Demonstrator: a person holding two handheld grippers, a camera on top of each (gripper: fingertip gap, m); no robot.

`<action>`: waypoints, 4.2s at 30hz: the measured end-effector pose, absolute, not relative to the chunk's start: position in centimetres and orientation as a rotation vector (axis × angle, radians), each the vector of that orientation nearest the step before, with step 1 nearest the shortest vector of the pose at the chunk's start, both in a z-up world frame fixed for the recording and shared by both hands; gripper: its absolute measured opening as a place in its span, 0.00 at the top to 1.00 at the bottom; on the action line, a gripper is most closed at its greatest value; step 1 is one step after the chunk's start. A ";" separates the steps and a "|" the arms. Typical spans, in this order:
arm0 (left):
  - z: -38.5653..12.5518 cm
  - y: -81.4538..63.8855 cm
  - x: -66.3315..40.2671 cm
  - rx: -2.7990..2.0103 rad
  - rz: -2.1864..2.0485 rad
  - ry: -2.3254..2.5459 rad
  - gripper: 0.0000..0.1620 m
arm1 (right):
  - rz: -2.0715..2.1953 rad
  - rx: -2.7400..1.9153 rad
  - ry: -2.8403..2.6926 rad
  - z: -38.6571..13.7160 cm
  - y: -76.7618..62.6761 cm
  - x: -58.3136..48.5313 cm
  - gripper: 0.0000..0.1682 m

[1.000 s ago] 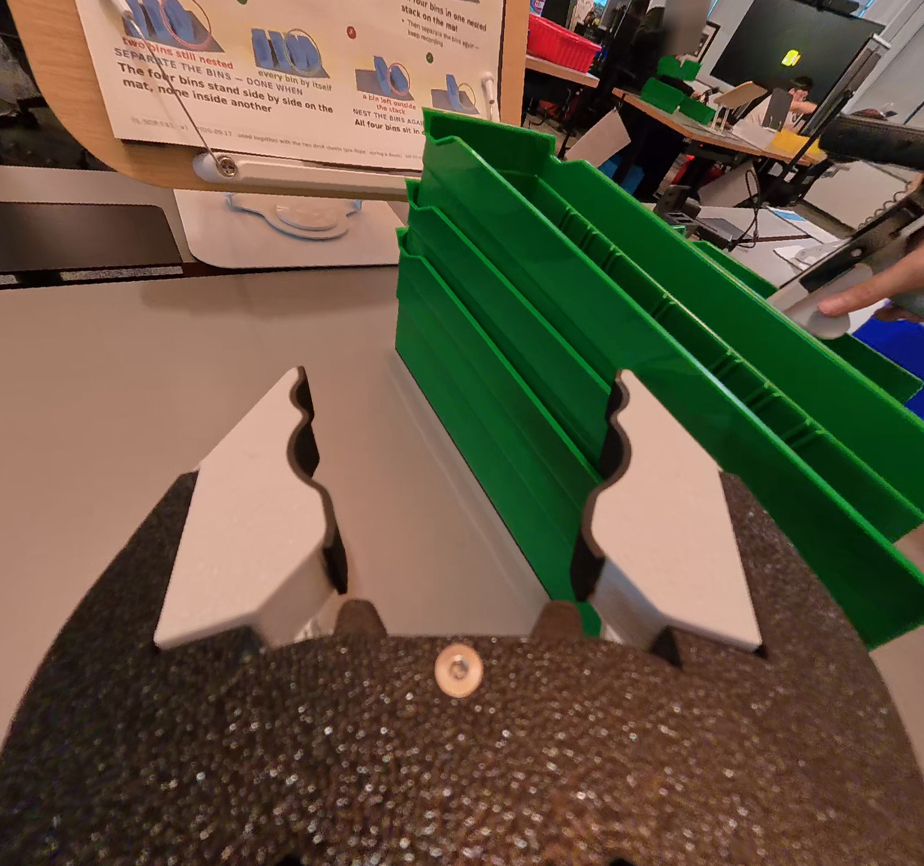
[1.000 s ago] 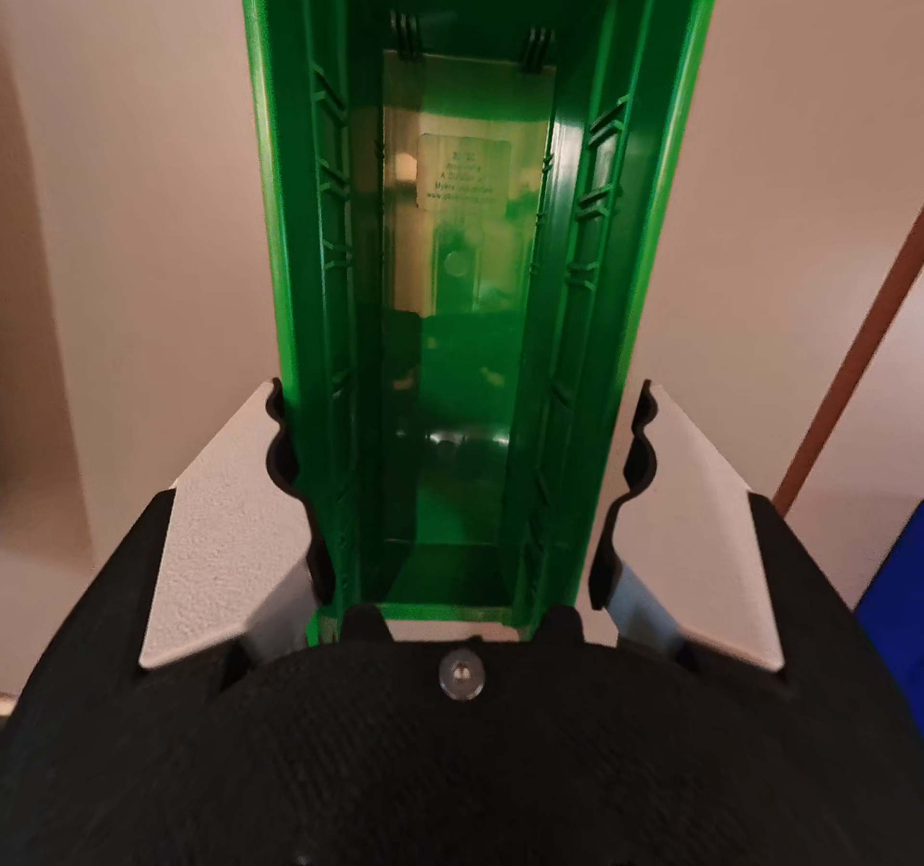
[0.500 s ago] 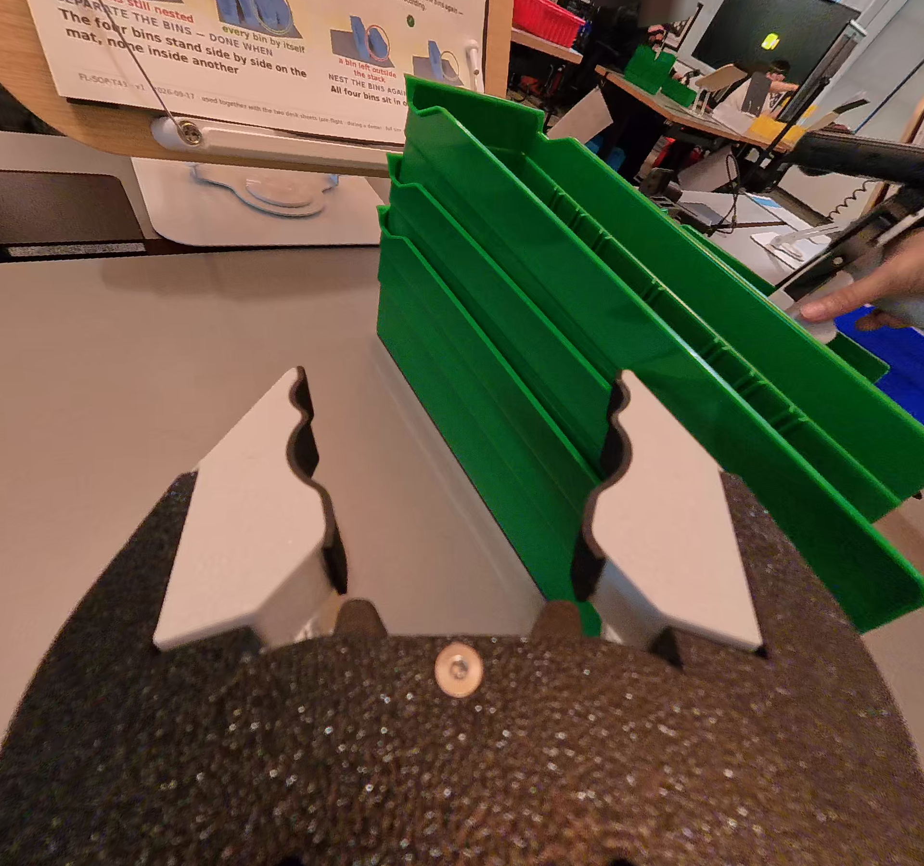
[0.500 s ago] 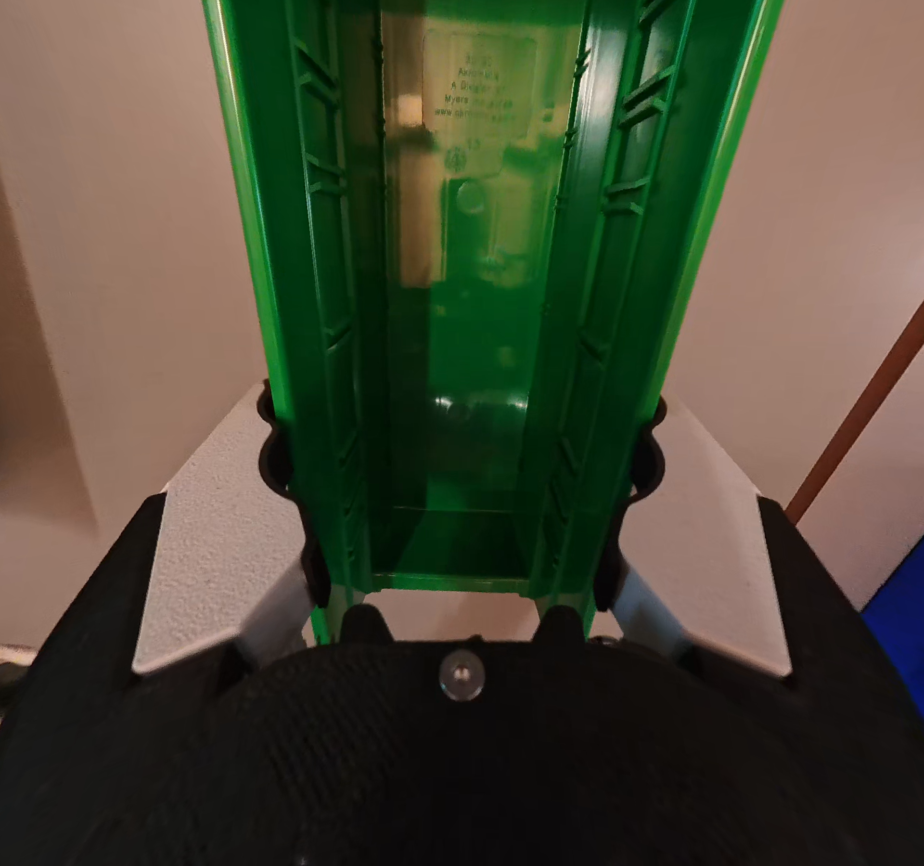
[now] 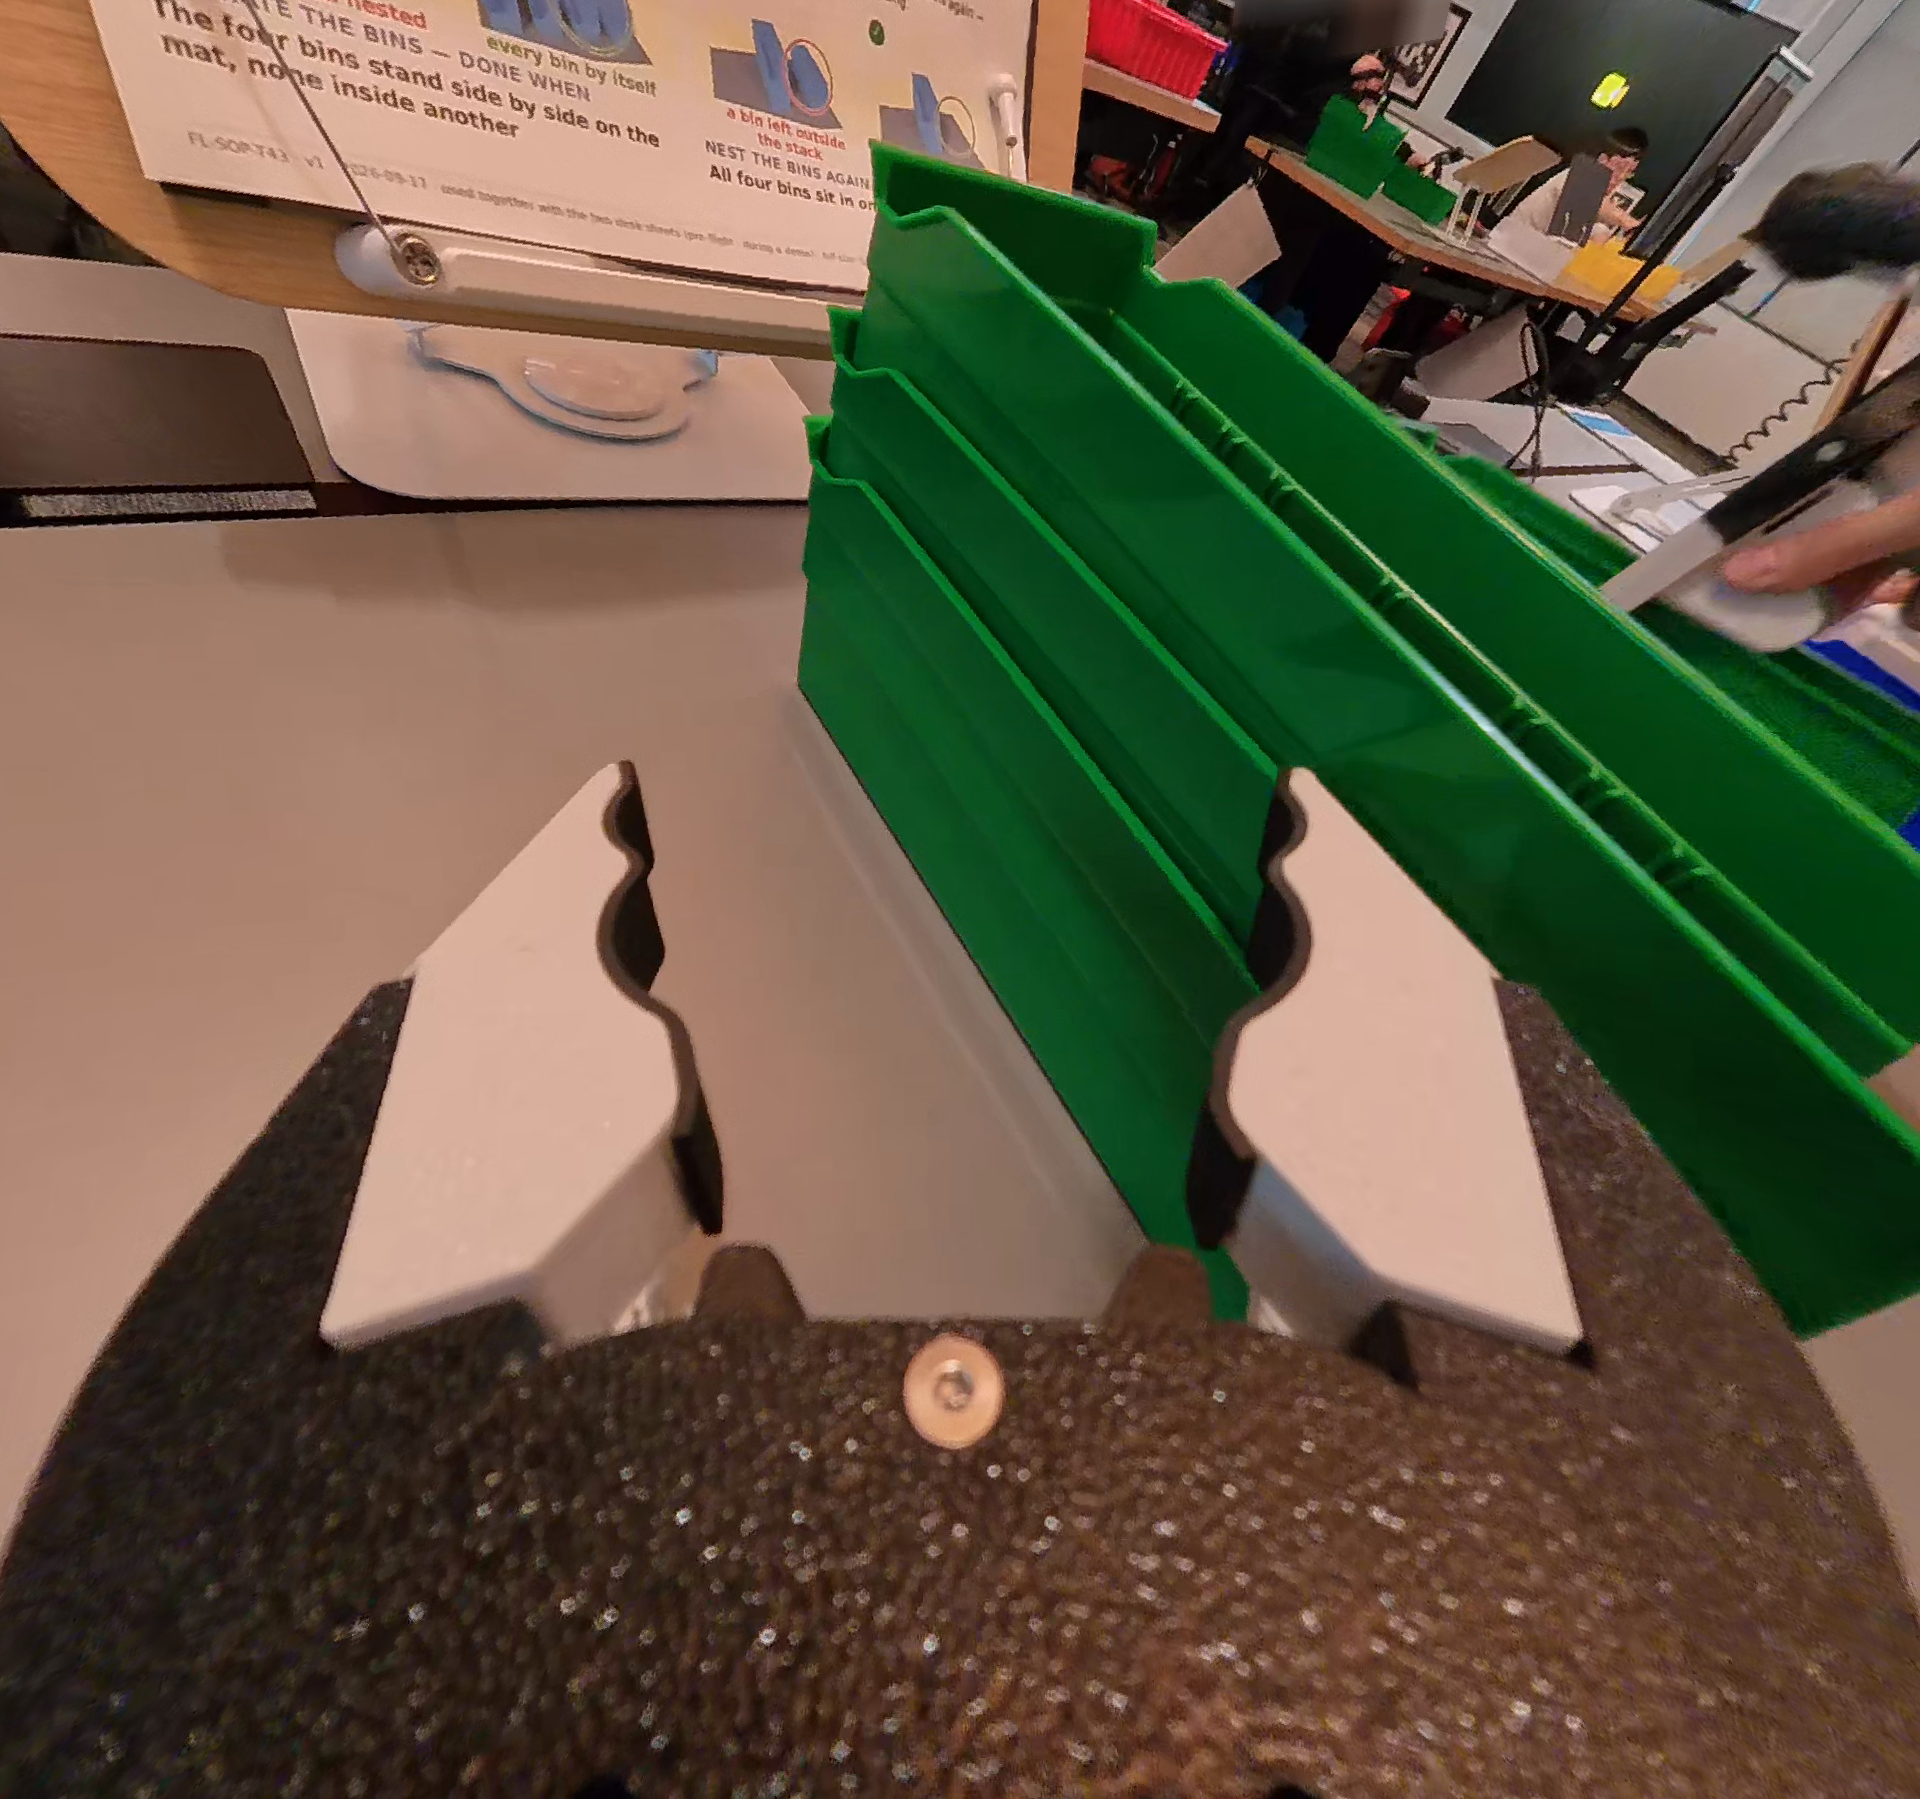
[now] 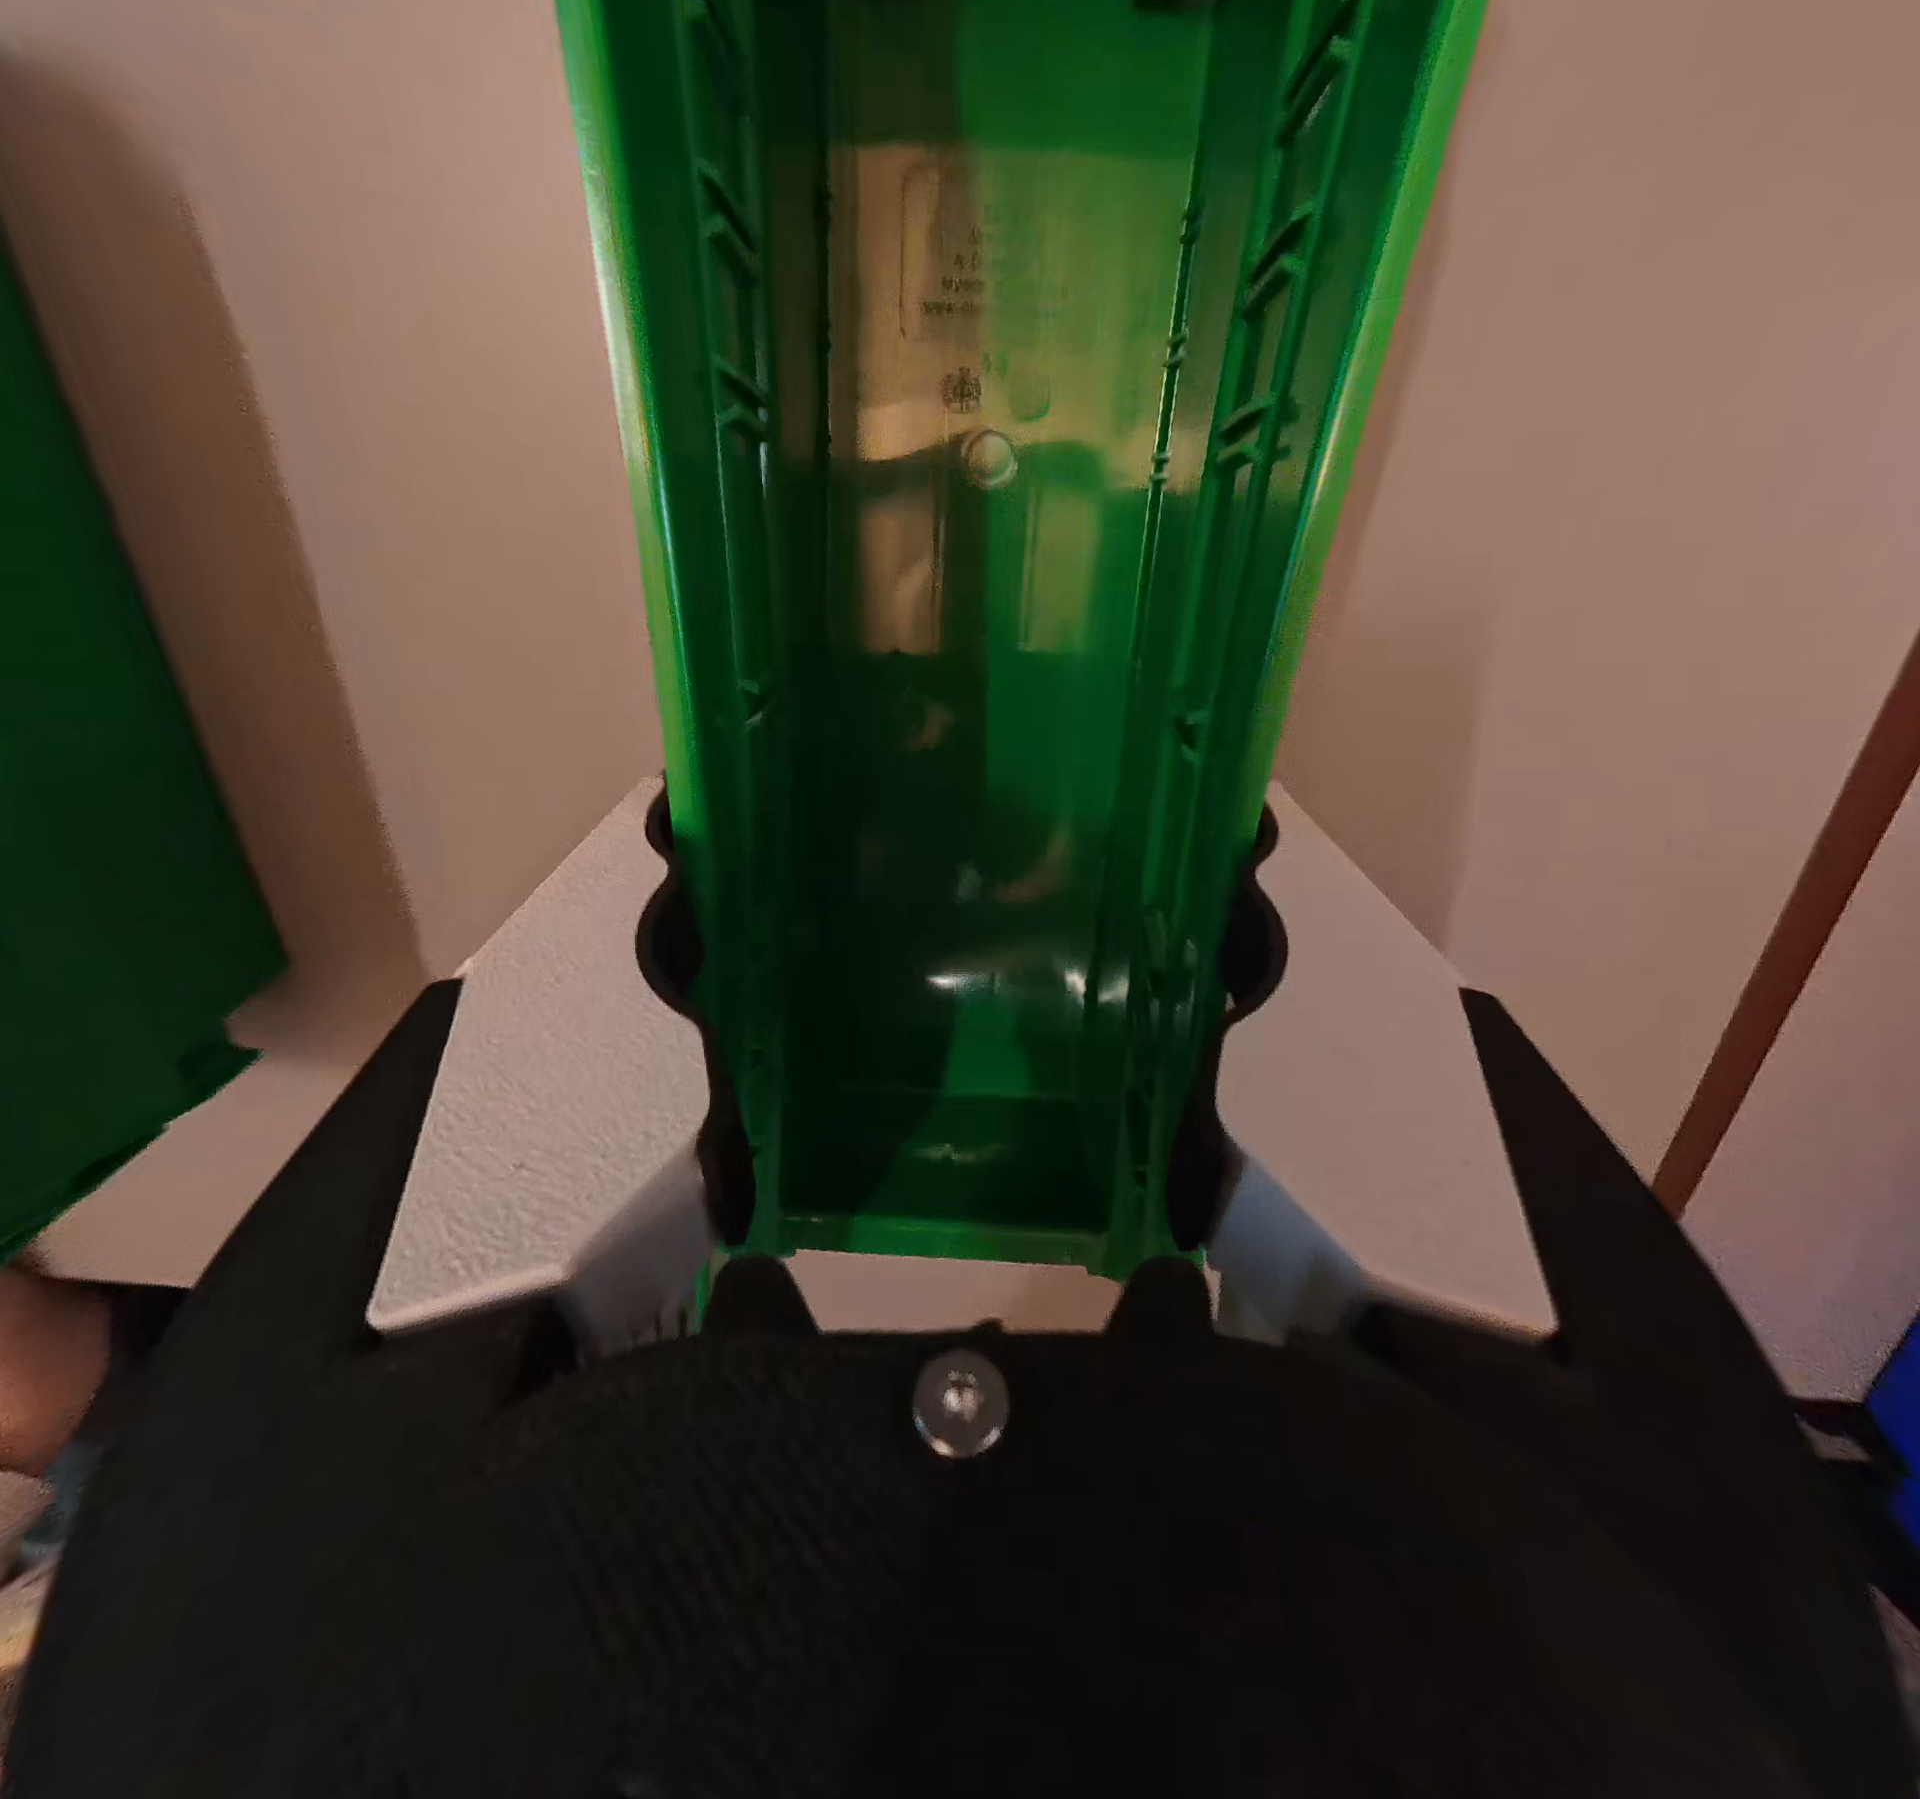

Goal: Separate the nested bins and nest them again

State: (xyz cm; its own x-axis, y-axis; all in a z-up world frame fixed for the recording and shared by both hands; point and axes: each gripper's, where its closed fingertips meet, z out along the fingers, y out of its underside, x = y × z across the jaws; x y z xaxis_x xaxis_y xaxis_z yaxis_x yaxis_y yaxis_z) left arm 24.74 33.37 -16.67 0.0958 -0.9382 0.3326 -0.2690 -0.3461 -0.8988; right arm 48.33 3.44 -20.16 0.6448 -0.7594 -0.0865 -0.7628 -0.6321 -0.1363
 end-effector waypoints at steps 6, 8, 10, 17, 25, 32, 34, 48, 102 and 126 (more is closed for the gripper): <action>-17.6 33.1 25.0 -1.743 -1.271 1.220 0.30 | 0.023 -2.626 1.214 -12.3 6.6 46.1 0.41; -17.6 33.3 24.9 -1.740 -1.258 1.219 0.30 | 0.059 -2.576 1.209 -9.5 8.5 44.9 0.41; -17.6 33.5 24.8 -1.736 -1.252 1.208 0.30 | 0.113 -2.515 1.203 -6.9 10.9 43.3 0.41; -16.5 34.8 24.1 -1.705 -1.223 1.144 0.30 | 0.212 -2.420 1.169 -2.0 18.6 37.0 0.39; -16.0 35.9 23.3 -1.711 -1.259 1.102 0.30 | 0.360 -2.335 1.183 -2.7 23.2 31.6 0.39; -15.5 36.0 22.9 -1.702 -1.326 1.071 0.30 | 0.309 -2.322 1.186 -4.8 24.6 29.7 0.39; -15.4 36.0 22.8 -1.698 -1.334 1.069 0.30 | 0.264 -2.335 1.192 -5.6 24.6 29.8 0.39; -15.1 35.5 22.7 -1.696 -1.394 1.077 0.30 | -0.031 -2.328 1.092 -9.2 26.2 31.0 0.36; -12.7 38.8 21.3 -1.250 -0.767 0.873 0.35 | -0.708 -1.635 0.630 -16.1 -2.8 40.4 0.21; -13.5 37.9 21.6 -1.186 -0.708 0.925 0.30 | -0.704 -1.676 0.681 -19.0 -4.4 39.5 0.07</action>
